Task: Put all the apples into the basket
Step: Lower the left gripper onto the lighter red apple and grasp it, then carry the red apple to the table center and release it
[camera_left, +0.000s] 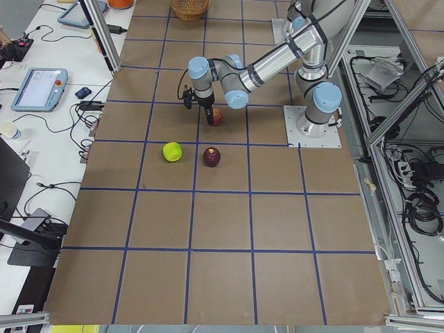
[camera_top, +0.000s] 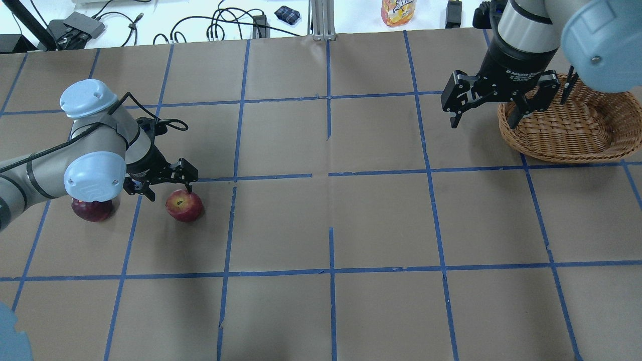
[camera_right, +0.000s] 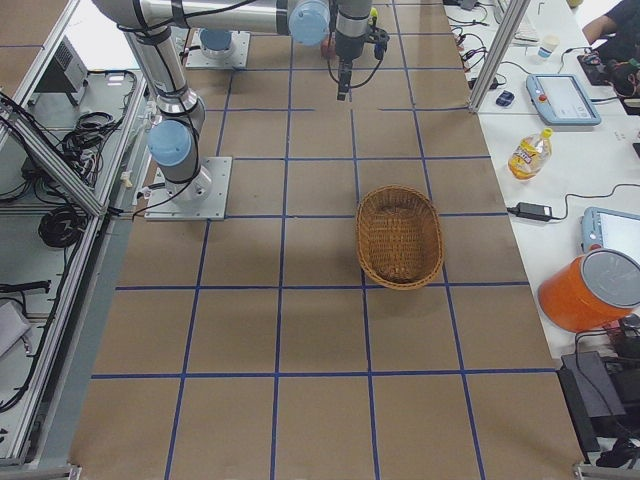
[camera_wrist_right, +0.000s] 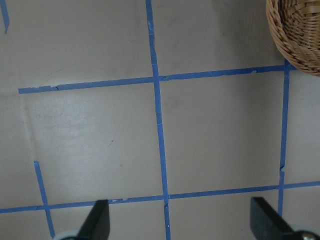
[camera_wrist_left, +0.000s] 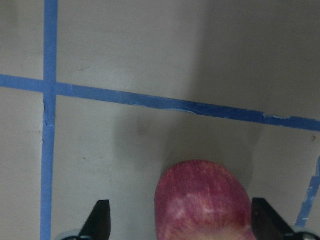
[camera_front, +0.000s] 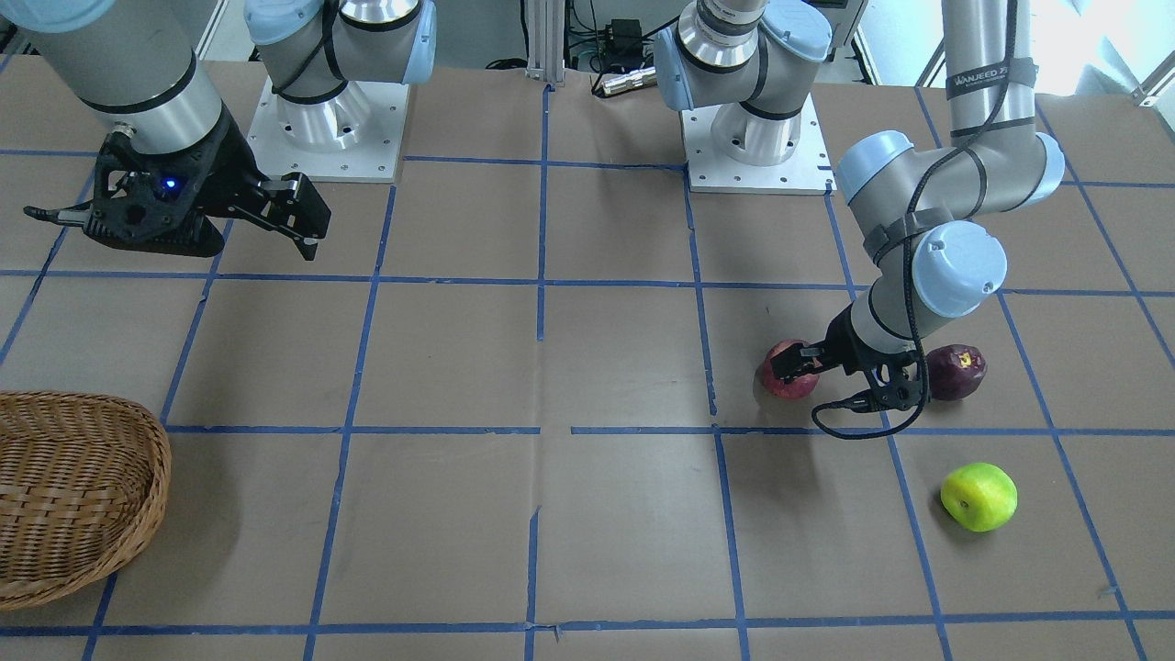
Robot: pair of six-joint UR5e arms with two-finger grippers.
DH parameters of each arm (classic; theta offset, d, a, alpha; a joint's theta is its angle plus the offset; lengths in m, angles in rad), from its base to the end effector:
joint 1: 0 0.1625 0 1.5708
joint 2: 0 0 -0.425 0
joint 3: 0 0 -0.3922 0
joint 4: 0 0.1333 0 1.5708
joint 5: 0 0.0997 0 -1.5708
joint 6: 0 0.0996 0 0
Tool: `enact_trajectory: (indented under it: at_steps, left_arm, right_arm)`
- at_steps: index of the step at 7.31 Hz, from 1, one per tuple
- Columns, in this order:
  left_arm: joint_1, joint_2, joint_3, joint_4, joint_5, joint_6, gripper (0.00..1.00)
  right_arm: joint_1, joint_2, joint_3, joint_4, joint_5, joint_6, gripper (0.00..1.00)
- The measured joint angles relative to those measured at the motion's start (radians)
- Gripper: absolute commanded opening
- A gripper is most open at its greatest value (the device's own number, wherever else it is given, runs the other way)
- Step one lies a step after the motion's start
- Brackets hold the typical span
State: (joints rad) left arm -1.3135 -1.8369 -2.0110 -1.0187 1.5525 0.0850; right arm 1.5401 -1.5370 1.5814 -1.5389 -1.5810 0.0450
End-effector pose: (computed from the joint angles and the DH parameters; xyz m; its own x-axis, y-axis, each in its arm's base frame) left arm -0.0051 -0.5115 0.2043 -0.9841 -0.1751 0.0310 -0.1685 0.9740 0.1515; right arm 0.1169 -0.5018 0.4629 -0.9971 0.0747 0.0136 0.0755 0.9943 0.0757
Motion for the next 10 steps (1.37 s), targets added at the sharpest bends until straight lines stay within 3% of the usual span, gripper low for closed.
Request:
enact_trajectory:
  at_steps: [2, 3, 4, 5, 6, 8, 10]
  left_arm:
    - [-0.002, -0.005, -0.040, 0.005, -0.036, 0.005, 0.93]
    - [-0.003, -0.005, -0.046, 0.008, -0.044, 0.011, 0.71]
    - [-0.003, -0.004, -0.048, 0.008, -0.046, 0.021, 0.22]
    - [-0.005, 0.002, -0.048, 0.008, -0.045, 0.033, 0.10]
    - [-0.008, 0.016, -0.030, 0.005, -0.046, 0.037, 0.02]
    - [-0.053, 0.024, 0.058, -0.047, -0.086, -0.057, 0.01]
    - [-0.211, 0.002, 0.154, -0.069, -0.165, -0.258, 0.00]
  right_arm:
    - [0.000, 0.001, 0.000, -0.001, 0.002, 0.001, 1.00]
    - [0.000, 0.001, 0.000, -0.002, 0.002, 0.000, 1.00]
    - [0.000, 0.001, 0.000, -0.002, 0.002, -0.001, 1.00]
    - [0.000, 0.001, 0.000, -0.002, 0.002, -0.002, 1.00]
    - [-0.001, 0.001, 0.000, -0.001, 0.001, -0.002, 1.00]
    - [-0.001, 0.001, 0.000, -0.002, 0.001, -0.003, 1.00]
    - [-0.002, 0.002, 0.000, -0.004, 0.001, -0.002, 1.00]
